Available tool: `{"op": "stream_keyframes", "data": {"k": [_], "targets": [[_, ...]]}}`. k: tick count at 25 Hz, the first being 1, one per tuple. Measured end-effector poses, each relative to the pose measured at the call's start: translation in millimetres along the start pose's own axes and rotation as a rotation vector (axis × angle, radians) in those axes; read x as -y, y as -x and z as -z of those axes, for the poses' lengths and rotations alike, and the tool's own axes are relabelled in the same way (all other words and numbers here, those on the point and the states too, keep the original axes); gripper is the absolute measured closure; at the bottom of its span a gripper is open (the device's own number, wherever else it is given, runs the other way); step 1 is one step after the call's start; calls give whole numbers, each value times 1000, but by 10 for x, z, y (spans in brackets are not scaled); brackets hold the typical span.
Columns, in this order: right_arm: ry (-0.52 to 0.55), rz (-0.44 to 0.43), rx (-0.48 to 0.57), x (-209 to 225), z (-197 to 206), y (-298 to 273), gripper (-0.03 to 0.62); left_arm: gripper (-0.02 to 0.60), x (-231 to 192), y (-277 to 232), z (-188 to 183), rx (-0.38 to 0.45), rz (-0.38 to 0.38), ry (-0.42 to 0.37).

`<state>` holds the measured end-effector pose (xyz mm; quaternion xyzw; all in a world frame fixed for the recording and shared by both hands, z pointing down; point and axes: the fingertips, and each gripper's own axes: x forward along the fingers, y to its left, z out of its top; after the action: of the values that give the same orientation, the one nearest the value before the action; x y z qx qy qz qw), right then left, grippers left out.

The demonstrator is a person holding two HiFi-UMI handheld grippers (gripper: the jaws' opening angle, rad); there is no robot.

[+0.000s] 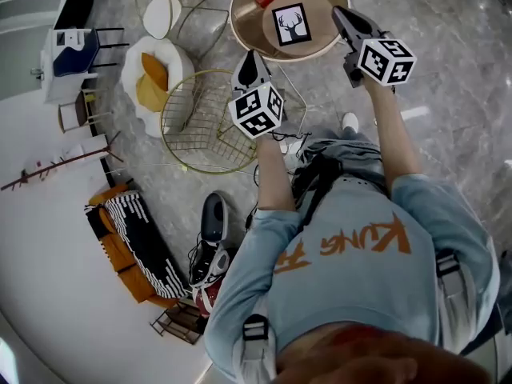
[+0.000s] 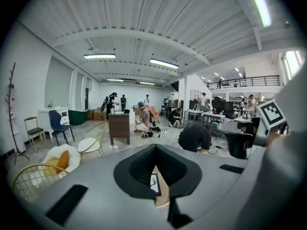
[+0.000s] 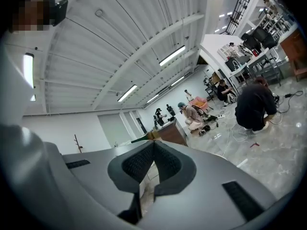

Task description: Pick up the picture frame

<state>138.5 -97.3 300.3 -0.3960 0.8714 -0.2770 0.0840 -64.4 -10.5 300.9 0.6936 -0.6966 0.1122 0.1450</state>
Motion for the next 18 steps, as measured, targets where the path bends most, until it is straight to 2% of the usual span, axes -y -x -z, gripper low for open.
{"op": "stream_keyframes", "data": {"k": [4, 9, 12, 15, 18], "targets": [[64, -39, 1, -136, -175, -82, 595, 571, -180, -87, -91, 14, -39, 60], [41, 9, 15, 83, -225, -174, 595, 571, -22, -316, -59, -2, 28, 45], [49, 22, -20, 139, -91, -286, 595, 571, -116, -479, 83, -37, 24, 71], [82, 30, -59, 118, -84, -413, 595, 571, -202, -627, 68, -46, 22, 113], [77, 59, -72, 166, -71, -611, 595, 571, -284, -820, 73, -66, 46, 112]]}}
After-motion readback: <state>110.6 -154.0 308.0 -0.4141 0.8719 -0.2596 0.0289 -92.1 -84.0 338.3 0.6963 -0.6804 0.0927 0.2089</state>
